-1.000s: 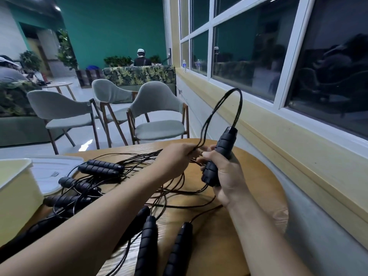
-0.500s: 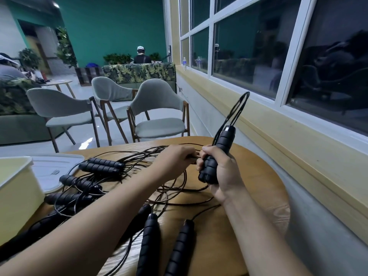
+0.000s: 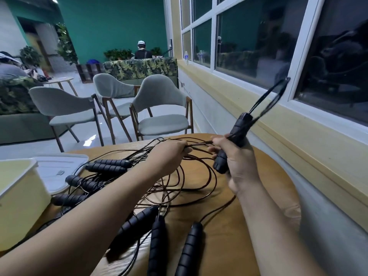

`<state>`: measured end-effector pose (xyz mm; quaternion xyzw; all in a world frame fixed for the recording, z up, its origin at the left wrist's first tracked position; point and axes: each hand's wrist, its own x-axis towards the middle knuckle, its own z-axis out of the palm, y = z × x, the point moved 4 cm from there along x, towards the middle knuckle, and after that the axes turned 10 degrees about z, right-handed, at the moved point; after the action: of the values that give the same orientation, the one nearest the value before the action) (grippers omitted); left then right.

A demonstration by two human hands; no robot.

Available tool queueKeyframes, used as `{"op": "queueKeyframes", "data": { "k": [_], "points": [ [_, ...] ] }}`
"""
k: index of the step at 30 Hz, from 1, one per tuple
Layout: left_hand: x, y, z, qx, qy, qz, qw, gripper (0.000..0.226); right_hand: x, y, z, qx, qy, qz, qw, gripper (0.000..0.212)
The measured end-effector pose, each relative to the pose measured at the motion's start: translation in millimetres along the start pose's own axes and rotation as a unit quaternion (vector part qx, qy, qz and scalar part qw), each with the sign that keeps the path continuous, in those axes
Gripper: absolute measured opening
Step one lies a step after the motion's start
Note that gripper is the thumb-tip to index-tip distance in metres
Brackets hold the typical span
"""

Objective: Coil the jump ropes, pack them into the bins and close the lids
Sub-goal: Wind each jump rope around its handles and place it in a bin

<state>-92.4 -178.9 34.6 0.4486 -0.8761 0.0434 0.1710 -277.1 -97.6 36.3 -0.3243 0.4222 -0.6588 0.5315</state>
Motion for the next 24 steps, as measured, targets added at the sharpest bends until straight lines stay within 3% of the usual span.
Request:
{"op": "queueKeyframes", "data": {
  "k": [5,9,13,18,21,24],
  "points": [
    [1.9,8.6,-8.6,0.054,-0.018,0.017,0.998,0.029,5.4,38.1,18.0,-0.037,-0.022,0.051,0.998,0.029],
    [1.9,11.0,-4.0,0.07,-0.031,0.025,0.997,0.012,7.9,47.5,29.6,-0.004,-0.01,0.044,0.999,0.022],
    [-1.4,8.4,1.4,0.06,-0.037,0.034,0.997,0.027,7.9,50.8,39.3,0.036,-0.023,0.042,0.998,0.022],
    [-8.1,5.1,7.1,0.027,-0.031,0.05,0.998,0.012,3.7,49.0,44.4,0.123,-0.04,0.085,0.988,0.022],
    [-10.2,-3.1,9.1,0.025,-0.028,0.024,0.999,0.042,0.8,43.6,44.2,0.105,-0.036,0.09,0.99,0.027],
    [-12.1,-21.7,11.8,0.027,-0.023,0.015,0.999,0.03,-0.4,29.2,42.0,0.082,-0.041,0.07,0.993,0.023]
  ]
}}
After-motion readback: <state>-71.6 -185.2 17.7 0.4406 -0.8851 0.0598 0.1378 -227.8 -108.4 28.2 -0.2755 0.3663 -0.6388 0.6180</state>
